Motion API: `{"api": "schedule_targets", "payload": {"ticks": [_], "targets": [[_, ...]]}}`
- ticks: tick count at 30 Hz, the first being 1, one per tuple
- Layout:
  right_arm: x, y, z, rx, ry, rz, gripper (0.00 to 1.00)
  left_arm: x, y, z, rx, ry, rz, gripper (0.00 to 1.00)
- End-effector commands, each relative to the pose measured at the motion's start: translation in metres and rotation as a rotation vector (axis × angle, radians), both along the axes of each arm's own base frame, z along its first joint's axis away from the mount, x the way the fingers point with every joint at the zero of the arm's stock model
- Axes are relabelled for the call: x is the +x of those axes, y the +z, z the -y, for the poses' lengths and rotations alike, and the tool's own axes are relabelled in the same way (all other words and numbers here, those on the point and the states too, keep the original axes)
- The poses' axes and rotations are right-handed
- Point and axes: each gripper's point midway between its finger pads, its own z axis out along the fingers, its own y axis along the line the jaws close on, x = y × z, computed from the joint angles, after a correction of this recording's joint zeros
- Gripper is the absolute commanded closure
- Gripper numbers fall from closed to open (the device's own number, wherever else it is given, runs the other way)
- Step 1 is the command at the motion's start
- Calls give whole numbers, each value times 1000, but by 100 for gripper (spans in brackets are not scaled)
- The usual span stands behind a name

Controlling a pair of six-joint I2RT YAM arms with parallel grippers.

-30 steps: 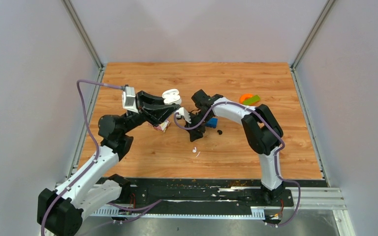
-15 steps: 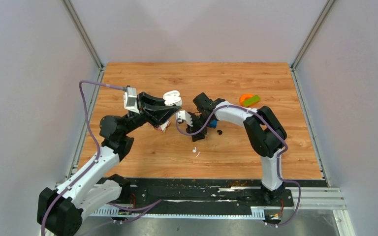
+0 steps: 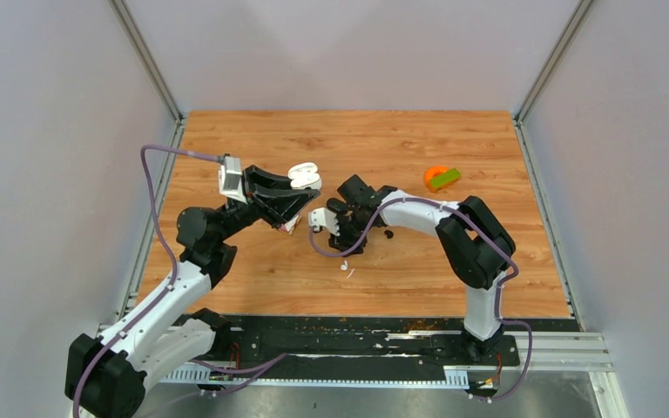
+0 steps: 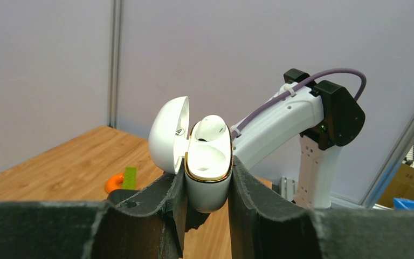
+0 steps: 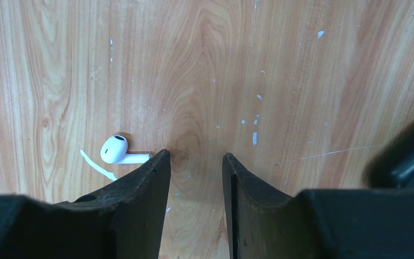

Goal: Insert the wireless bluetooth earbuds into the charging case
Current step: Pick up the earbud from the center of the board.

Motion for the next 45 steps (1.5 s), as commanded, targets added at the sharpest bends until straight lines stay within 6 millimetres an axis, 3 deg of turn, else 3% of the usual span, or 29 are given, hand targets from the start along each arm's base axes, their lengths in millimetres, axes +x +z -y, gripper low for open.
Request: {"api": "schedule_targets", "payload": {"ticks": [1,10,16,23,32,37,45], "targets": [[-8,-5,3,-51,-4,46,60,-9,15,-5,-40,0,49,100],[-3,4,13,-107,-3,163,60,-11,15,-5,-43,-6,47,100],[-13,15,25,-118,3,188,60,-13,17,-5,-49,-12,48,100],[-27,18,21,-116,-10,181,60,-13,16,-6,-64,-14,39,100],[-9,45,10,-79,4,269,63,-14,16,-5,-59,-17,42,100],[1,45,-3,-73,-8,269,72,-14,15,-5,-58,-20,38,100],[2,28,-7,-93,-1,254,66,-14,17,-5,-57,-21,41,100]]}}
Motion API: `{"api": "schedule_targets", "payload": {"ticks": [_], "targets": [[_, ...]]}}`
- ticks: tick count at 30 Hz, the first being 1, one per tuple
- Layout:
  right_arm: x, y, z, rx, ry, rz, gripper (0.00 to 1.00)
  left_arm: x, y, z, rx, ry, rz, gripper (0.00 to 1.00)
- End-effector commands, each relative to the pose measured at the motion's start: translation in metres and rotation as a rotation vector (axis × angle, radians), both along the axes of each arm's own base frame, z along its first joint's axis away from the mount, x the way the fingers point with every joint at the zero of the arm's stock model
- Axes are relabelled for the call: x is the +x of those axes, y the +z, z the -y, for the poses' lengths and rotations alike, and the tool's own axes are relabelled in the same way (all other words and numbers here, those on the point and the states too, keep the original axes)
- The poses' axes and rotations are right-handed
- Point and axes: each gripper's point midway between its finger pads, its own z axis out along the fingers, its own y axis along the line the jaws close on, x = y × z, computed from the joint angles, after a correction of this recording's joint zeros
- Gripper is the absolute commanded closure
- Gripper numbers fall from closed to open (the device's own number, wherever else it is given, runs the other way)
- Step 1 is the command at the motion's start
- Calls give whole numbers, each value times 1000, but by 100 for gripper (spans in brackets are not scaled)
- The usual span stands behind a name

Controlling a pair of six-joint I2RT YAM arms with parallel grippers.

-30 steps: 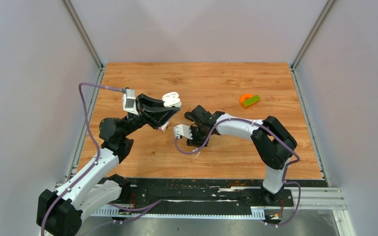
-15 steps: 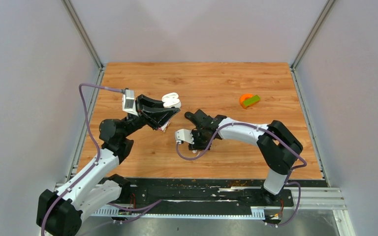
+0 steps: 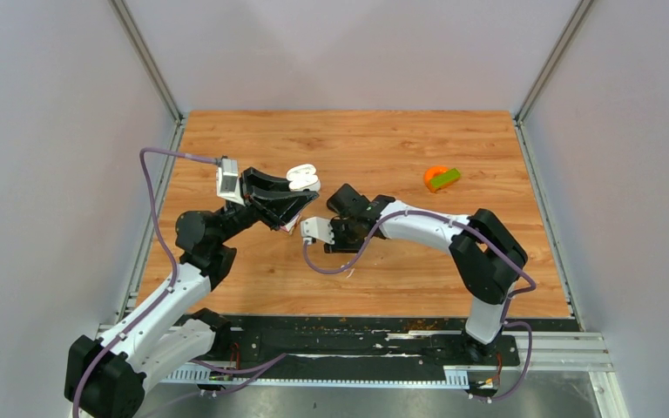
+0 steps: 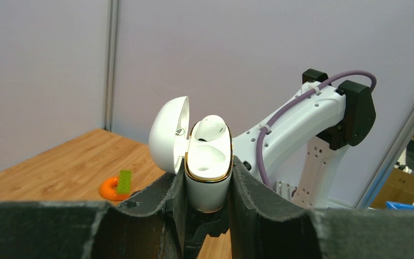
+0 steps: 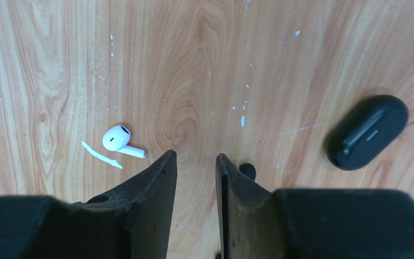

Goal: Insert the wireless bluetooth earbuds into the charging case
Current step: Pick up the earbud from the center of the board.

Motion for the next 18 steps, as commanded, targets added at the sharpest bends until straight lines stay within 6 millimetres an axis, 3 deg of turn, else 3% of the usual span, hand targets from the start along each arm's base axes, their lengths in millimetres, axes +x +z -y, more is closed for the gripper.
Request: {"api": "schedule_targets", "payload": {"ticks": [1,18], "targets": [[3,-4,-6,0,6,13,66,-9,16,-3,-31,-9,48,100],[-21,-24,8,-58,44,0,66,-8,11,-3,-26,-8,40,100]]}}
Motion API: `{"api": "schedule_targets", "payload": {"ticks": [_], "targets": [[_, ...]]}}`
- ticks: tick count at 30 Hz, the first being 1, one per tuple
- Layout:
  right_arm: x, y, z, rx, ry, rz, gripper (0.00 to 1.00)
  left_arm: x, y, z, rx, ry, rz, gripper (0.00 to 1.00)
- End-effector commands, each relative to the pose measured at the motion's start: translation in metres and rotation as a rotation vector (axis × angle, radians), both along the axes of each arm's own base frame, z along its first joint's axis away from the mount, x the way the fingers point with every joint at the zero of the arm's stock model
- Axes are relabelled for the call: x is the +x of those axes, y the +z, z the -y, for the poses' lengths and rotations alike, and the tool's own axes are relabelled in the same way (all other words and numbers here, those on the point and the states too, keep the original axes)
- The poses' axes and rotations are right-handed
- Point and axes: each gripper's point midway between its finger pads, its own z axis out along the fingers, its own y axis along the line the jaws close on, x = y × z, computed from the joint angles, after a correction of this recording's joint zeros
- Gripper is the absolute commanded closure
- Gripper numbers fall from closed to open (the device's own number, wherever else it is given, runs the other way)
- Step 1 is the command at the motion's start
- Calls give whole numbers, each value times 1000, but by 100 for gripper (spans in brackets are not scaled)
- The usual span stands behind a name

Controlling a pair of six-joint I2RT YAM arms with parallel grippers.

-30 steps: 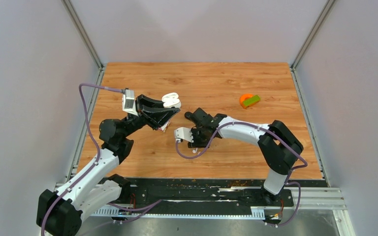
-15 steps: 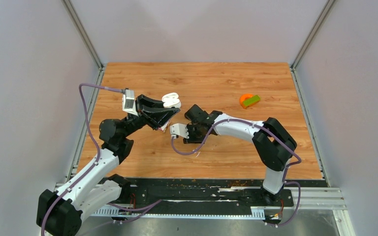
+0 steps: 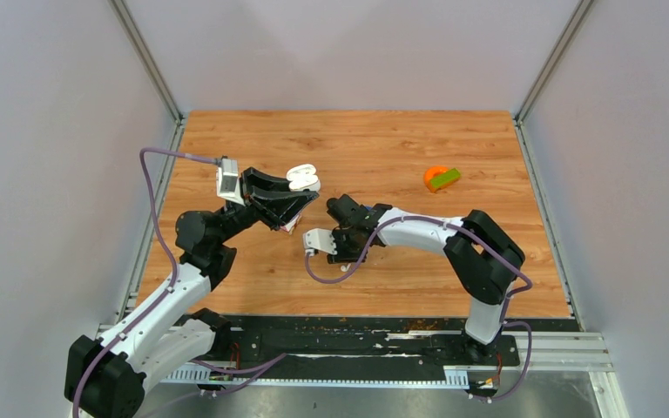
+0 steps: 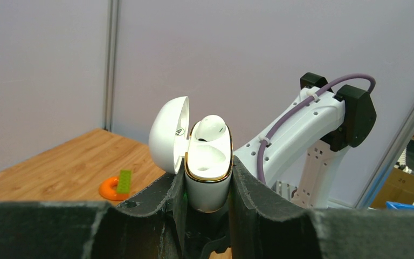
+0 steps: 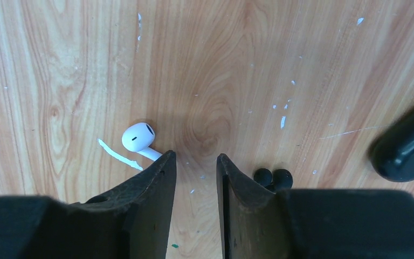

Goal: Insert the wireless bluetooth earbuds into the charging case
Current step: Pick up the earbud from the center of the board.

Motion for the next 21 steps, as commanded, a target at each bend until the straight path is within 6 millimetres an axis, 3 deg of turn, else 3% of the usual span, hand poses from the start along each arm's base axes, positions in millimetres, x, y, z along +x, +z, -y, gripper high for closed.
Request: {"api": "schedule_targets", "payload": {"ticks": [1,11,21], "targets": [[-4,7,-4,19,25,33,66,-8,11,-3,-27,-7,39,100],[-21,8,1,7,62,8,65,-8,9,-3,-28,-8,36,100],[-37,3,-9,12,97,-29,66,-7,6,-3,-28,-6,28,100]]}}
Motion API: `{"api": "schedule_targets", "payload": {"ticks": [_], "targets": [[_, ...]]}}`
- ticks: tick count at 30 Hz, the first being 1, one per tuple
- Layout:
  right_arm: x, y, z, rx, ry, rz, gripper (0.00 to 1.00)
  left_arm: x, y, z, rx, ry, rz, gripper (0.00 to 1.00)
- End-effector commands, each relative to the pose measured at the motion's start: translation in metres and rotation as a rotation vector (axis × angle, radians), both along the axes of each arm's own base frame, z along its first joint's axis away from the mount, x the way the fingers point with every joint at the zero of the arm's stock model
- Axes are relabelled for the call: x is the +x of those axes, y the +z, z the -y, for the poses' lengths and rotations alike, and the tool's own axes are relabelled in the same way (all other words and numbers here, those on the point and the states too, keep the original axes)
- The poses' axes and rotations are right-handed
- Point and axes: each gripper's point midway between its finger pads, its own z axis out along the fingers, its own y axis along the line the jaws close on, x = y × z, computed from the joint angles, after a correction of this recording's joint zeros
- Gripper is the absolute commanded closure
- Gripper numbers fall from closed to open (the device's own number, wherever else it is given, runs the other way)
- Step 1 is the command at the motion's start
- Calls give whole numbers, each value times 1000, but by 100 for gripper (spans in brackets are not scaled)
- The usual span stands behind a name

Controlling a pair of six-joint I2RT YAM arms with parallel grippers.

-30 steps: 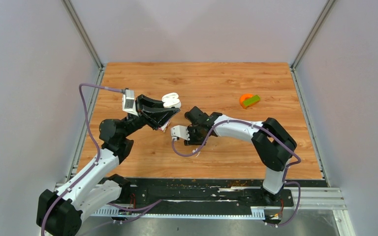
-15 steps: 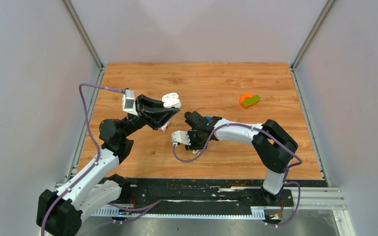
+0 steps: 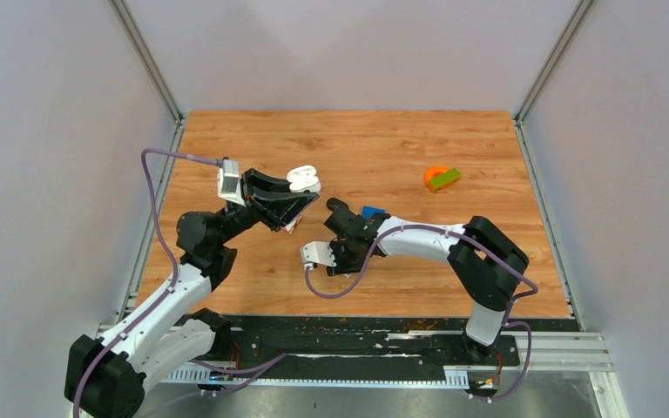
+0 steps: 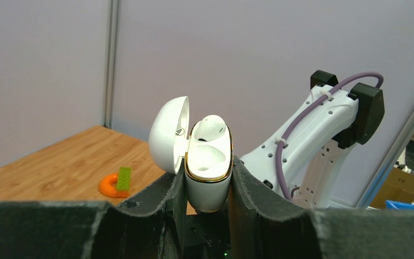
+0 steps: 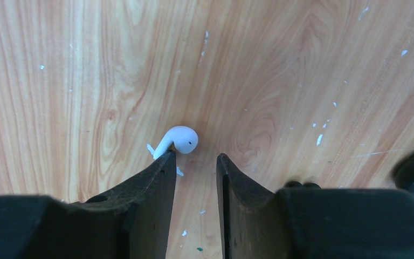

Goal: Insert the wireless bluetooth earbuds into the charging case
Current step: Pick up the earbud from the center of the board.

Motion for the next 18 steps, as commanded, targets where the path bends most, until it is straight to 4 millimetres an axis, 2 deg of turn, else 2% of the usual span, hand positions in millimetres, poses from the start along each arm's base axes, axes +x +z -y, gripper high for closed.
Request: {"api": "schedule_targets", "payload": {"ticks": [1,18], "targets": [[-8,2,-7,19,19,-23,66,-7,9,-2,-31,-7,32,100],[-17,-4,-20,35,69,-97,65,-8,5,-3,-29,-8,26,100]]}}
